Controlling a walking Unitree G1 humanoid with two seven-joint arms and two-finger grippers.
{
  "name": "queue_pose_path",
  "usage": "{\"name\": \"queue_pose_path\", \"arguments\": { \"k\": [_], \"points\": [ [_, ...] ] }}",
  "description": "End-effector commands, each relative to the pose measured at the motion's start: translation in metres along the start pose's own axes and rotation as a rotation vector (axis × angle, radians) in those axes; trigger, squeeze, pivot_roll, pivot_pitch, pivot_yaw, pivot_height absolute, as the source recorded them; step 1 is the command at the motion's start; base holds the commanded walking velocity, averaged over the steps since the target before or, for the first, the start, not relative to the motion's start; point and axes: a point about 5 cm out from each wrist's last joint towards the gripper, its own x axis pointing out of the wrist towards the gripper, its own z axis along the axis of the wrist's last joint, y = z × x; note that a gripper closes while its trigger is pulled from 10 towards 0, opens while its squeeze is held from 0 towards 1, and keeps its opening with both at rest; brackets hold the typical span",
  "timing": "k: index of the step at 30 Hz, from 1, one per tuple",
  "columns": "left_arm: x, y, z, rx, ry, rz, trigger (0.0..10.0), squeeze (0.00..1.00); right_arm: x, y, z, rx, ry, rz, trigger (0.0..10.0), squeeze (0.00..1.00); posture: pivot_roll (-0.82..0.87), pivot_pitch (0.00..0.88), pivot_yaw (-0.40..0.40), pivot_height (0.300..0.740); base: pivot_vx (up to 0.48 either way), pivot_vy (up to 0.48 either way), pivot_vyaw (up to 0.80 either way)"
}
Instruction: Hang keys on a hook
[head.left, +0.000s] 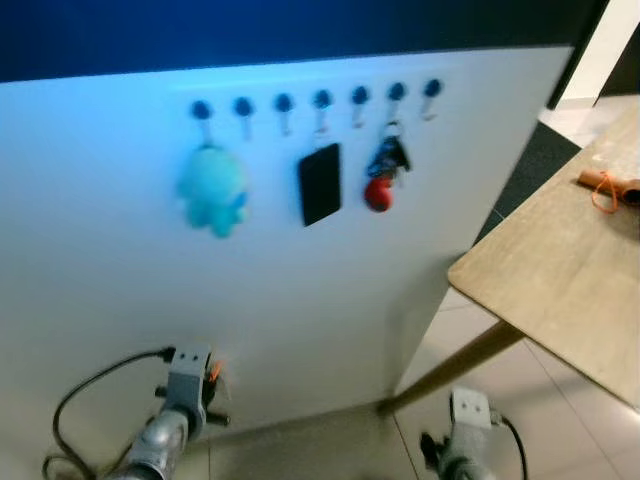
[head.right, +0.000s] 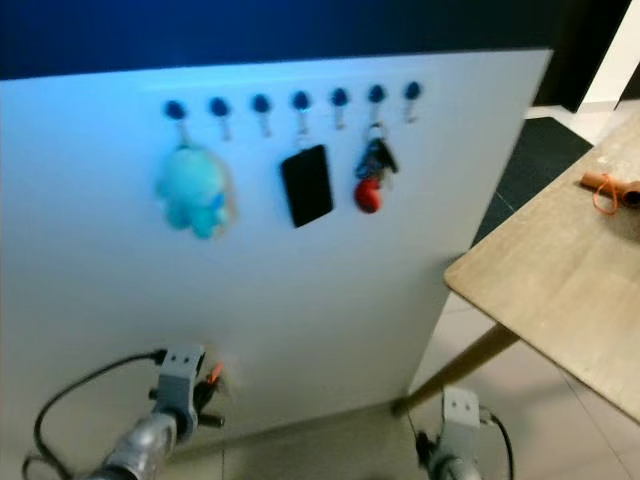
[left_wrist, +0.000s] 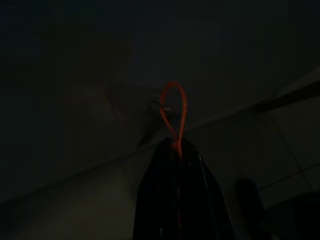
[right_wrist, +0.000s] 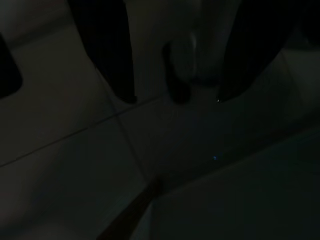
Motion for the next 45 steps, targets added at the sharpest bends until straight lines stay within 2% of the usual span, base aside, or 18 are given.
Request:
{"name": "queue_pose_path", "arguments": {
  "k": [1, 10, 14, 32, 45],
  "points": [
    [-0.0002, 0.0008, 0.0018, 0.027, -0.007, -0.014, 10.0, 0.00, 0.0002, 0.0001, 0.0009, 0.002, -0.003, 0.001, 10.0, 0.00, 0.05, 0.000, -0.008, 0.740, 0.000, -0.330, 0.00],
    [-0.0007, 0.0008, 0.0008, 0.039, -0.003, -0.022, 10.0, 0.00, -0.0002, 0.0020, -0.0014, 0.004, 0.004, 0.004, 10.0, 0.00, 0.05, 0.001, -0.007, 0.740, 0.000, -0.480, 0.00],
    [-0.0011, 0.0041, 0.0034, 0.065, -0.014, -0.006, 10.0, 0.00, -0.0002, 0.0018, -0.0014, 0.001, 0.005, 0.003, 10.0, 0.00, 0.05, 0.003, -0.006, 0.740, 0.000, 0.000, 0.00],
    [-0.0004, 0.0048, 0.0064, 0.030, -0.031, -0.007, 10.0, 0.00, -0.0009, 0.0016, -0.0041, 0.002, 0.011, 0.003, 10.0, 0.00, 0.04, 0.000, -0.002, 0.740, 0.000, 0.000, 0.00],
    [-0.0006, 0.0073, 0.0087, 0.034, -0.038, -0.008, 10.0, 0.00, -0.0013, 0.0011, -0.0056, 0.000, 0.015, 0.004, 10.0, 0.00, 0.05, 0.003, -0.006, 0.740, -0.349, 0.000, 0.00]
  ]
}}
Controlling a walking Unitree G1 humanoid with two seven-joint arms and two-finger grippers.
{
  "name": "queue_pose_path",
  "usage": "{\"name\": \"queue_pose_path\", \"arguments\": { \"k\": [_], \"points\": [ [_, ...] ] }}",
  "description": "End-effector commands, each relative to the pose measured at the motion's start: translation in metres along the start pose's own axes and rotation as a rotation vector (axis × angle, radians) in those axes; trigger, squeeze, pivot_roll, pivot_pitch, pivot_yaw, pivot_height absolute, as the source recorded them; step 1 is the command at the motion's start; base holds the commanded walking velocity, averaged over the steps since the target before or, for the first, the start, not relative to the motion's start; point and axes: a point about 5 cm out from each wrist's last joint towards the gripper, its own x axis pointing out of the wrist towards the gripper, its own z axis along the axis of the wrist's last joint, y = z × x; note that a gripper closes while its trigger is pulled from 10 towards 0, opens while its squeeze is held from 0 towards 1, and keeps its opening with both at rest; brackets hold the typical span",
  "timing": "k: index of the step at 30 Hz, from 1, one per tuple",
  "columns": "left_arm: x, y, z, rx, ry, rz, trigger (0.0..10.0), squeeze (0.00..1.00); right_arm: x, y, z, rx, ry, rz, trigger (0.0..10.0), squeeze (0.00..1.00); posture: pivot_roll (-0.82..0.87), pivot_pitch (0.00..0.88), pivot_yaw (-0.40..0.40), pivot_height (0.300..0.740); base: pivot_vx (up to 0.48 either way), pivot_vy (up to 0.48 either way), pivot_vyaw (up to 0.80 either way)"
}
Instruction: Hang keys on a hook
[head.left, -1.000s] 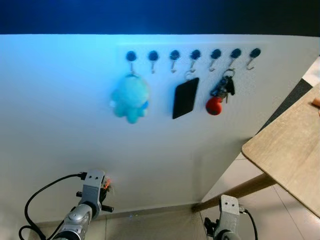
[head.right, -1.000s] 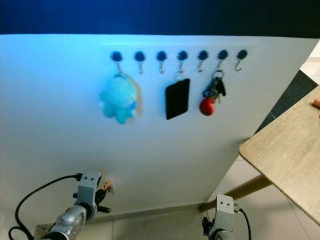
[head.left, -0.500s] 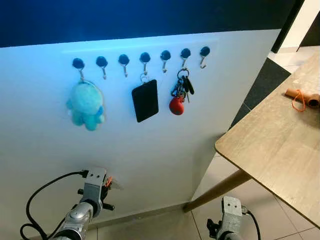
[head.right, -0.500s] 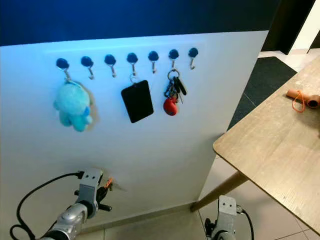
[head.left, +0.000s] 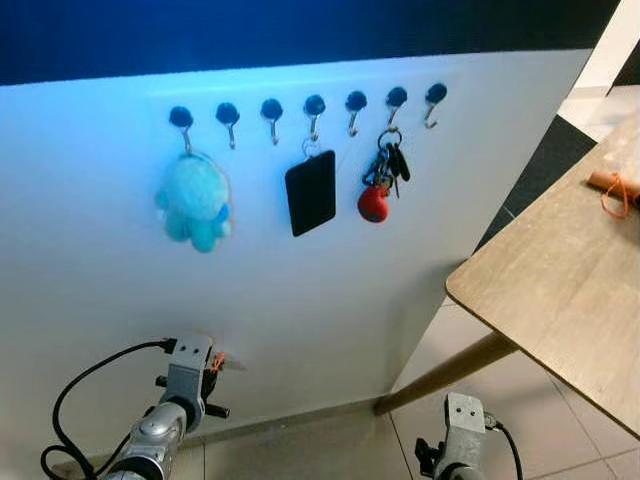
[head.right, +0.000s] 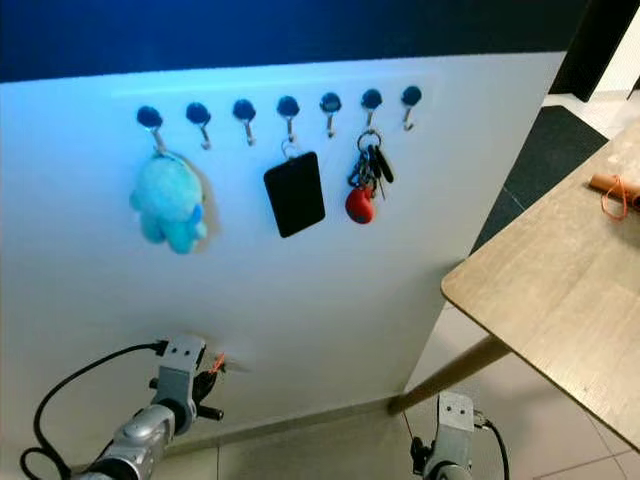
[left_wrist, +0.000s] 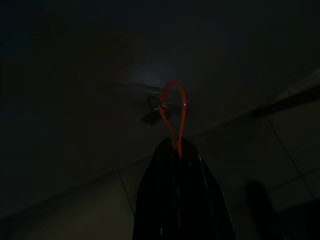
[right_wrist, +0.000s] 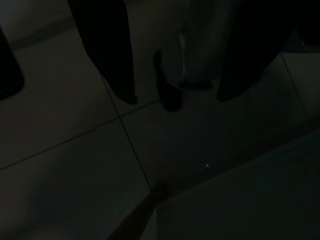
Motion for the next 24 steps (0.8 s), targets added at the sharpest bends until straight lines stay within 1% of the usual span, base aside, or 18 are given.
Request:
{"name": "queue_pose_path", "arguments": {
  "k": [1, 21, 24],
  "points": [
    [-0.0015, 0.0035, -0.0008, -0.002, 0.000, 0.010, 10.0, 0.00, -0.0008, -0.0010, -0.0032, -0.001, 0.011, 0.000, 10.0, 0.00, 0.05, 0.005, -0.006, 0.740, -0.401, 0.000, 0.00],
    [0.0003, 0.0058, 0.0047, 0.008, -0.004, 0.010, 10.0, 0.00, -0.0009, 0.0013, -0.0039, 0.006, 0.009, 0.000, 10.0, 0.00, 0.05, 0.012, 0.001, 0.740, -0.404, 0.000, 0.00],
    [0.0013, 0.0046, 0.0063, 0.020, -0.006, 0.008, 10.0, 0.00, -0.0011, 0.0017, -0.0046, 0.006, 0.010, 0.000, 10.0, 0.00, 0.05, 0.014, 0.002, 0.740, -0.220, 0.000, 0.00]
  ]
}}
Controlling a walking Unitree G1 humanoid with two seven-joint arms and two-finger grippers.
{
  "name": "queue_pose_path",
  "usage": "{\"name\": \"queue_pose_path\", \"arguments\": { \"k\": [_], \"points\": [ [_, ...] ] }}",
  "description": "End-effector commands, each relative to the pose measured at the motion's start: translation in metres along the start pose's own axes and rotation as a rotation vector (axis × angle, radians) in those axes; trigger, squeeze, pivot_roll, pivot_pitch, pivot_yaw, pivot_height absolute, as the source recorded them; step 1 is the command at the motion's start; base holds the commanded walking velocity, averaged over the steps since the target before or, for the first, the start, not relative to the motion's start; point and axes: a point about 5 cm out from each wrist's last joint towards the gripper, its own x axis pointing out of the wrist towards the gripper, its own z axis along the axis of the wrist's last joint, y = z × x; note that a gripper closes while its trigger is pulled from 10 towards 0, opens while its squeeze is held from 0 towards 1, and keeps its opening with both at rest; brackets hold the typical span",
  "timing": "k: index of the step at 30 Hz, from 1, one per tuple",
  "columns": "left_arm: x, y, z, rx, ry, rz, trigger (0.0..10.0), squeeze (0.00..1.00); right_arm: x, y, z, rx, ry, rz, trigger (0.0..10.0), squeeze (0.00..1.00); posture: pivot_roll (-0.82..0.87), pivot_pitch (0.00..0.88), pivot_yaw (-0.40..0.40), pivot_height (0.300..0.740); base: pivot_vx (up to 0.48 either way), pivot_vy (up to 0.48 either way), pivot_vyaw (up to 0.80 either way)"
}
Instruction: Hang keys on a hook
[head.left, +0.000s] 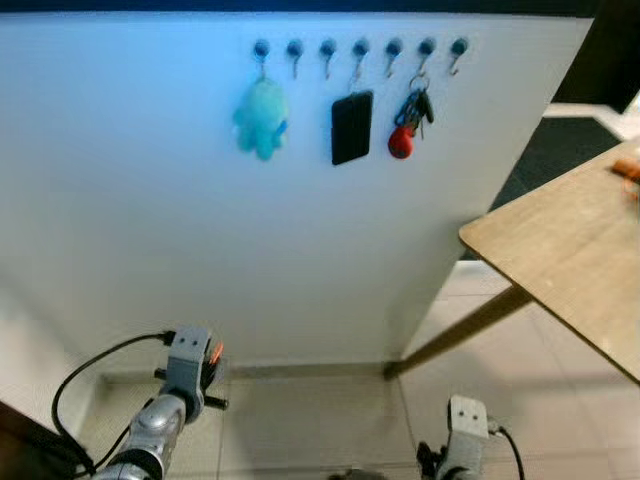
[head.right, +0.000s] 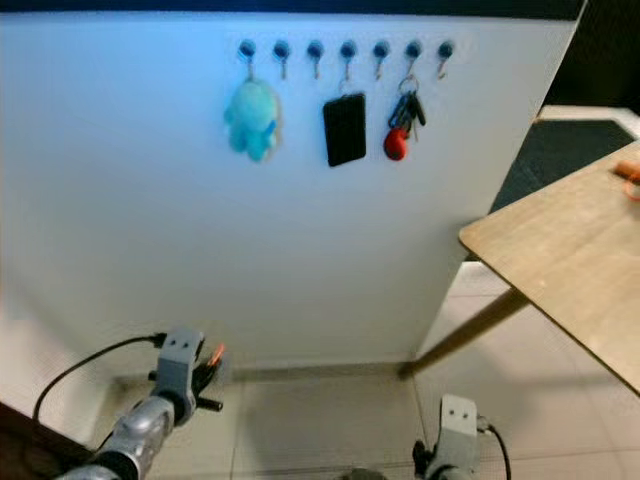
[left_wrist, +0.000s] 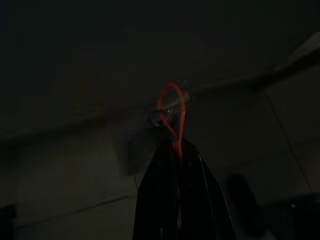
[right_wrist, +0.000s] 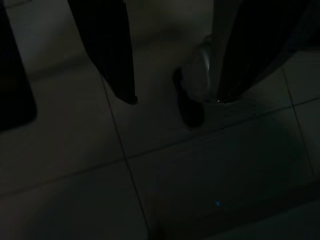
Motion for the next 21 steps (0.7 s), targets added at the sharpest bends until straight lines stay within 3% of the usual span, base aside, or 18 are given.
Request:
{"name": "queue_pose_path", "arguments": {
  "k": [1, 19, 21],
  "points": [
    [-0.0002, 0.0010, -0.0004, 0.016, 0.009, 0.001, 10.0, 0.00, 0.0008, 0.0003, 0.0032, 0.000, -0.009, 0.000, 10.0, 0.00, 0.05, 0.014, 0.002, 0.740, 0.000, 0.000, 0.00],
    [0.0030, -0.0061, 0.0040, 0.025, -0.012, -0.018, 10.0, 0.00, 0.0014, 0.0003, 0.0055, -0.004, -0.012, 0.001, 10.0, 0.00, 0.05, 0.012, -0.004, 0.740, 0.000, 0.000, 0.00],
    [0.0034, -0.0083, 0.0045, 0.062, -0.013, -0.033, 10.0, 0.00, 0.0015, 0.0003, 0.0059, -0.004, -0.013, 0.001, 10.0, 0.00, 0.05, 0.011, -0.003, 0.740, 0.000, 0.000, 0.00]
  ]
}}
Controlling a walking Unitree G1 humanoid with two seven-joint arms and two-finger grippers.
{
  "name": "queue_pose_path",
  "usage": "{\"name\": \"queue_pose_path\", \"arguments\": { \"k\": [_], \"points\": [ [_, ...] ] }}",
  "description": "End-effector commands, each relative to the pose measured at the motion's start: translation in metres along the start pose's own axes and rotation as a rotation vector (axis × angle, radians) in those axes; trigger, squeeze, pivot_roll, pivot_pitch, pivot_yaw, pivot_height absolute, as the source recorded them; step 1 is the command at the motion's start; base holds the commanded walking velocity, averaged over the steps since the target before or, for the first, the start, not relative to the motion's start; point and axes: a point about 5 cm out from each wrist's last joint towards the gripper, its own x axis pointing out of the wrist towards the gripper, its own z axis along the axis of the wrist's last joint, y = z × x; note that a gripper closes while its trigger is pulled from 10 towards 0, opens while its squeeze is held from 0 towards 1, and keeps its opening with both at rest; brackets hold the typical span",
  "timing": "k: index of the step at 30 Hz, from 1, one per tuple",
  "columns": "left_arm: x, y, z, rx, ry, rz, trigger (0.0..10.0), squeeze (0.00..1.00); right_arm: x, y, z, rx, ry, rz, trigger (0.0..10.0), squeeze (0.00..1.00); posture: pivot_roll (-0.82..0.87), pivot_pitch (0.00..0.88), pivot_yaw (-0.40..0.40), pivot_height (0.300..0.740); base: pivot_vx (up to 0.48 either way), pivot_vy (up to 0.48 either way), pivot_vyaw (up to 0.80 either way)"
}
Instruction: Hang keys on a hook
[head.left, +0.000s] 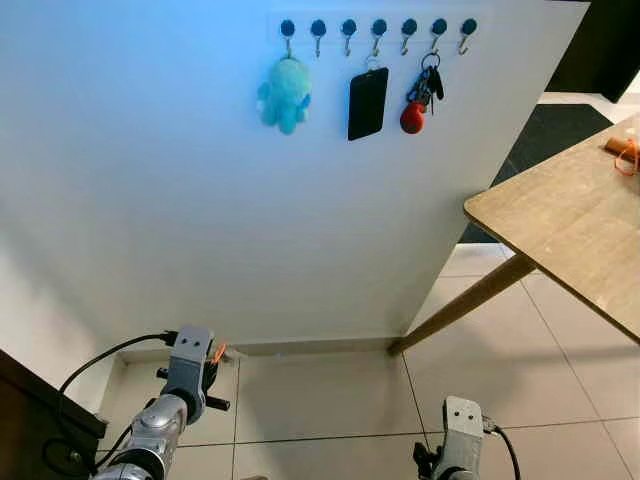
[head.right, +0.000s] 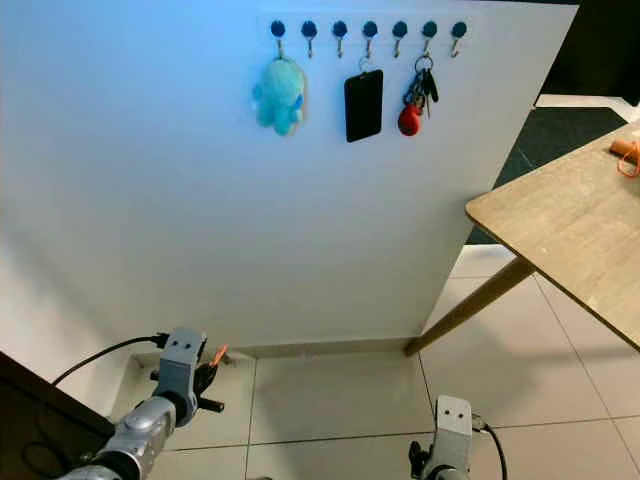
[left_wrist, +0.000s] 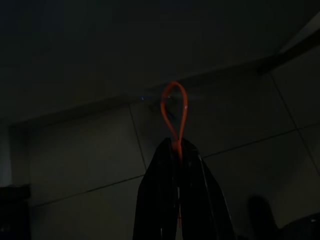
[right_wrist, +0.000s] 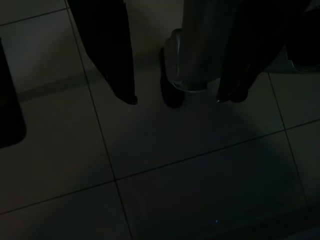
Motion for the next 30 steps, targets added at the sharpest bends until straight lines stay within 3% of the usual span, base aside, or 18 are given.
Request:
{"name": "queue_pose_path", "arguments": {
  "k": [1, 7, 10, 24, 30],
  "points": [
    [0.002, -0.006, 0.001, 0.029, -0.005, -0.024, 10.0, 0.00, 0.001, -0.001, 0.002, -0.001, -0.004, -0.004, 10.0, 0.00, 0.05, 0.011, -0.003, 0.740, 0.000, -0.259, 0.00],
    [0.002, -0.010, 0.000, 0.035, -0.002, -0.033, 10.0, 0.00, 0.001, -0.002, 0.003, 0.000, -0.005, -0.007, 10.0, 0.00, 0.05, 0.012, -0.001, 0.740, 0.000, -0.406, 0.00],
    [0.002, -0.007, 0.000, 0.000, -0.005, -0.007, 10.0, 0.00, 0.000, -0.003, 0.003, 0.001, -0.004, -0.008, 10.0, 0.00, 0.05, 0.012, 0.000, 0.740, 0.000, 0.000, 0.00],
    [0.003, -0.002, 0.006, 0.020, -0.028, 0.034, 10.0, 0.00, 0.000, -0.004, 0.001, -0.005, -0.002, -0.009, 10.0, 0.00, 0.04, 0.003, 0.000, 0.740, 0.000, 0.000, 0.00],
    [0.006, -0.004, 0.014, -0.039, -0.063, 0.022, 10.0, 0.00, 0.000, -0.006, 0.003, -0.011, -0.004, -0.010, 10.0, 0.00, 0.04, 0.000, -0.002, 0.740, 0.000, 0.000, 0.00]
  ]
}}
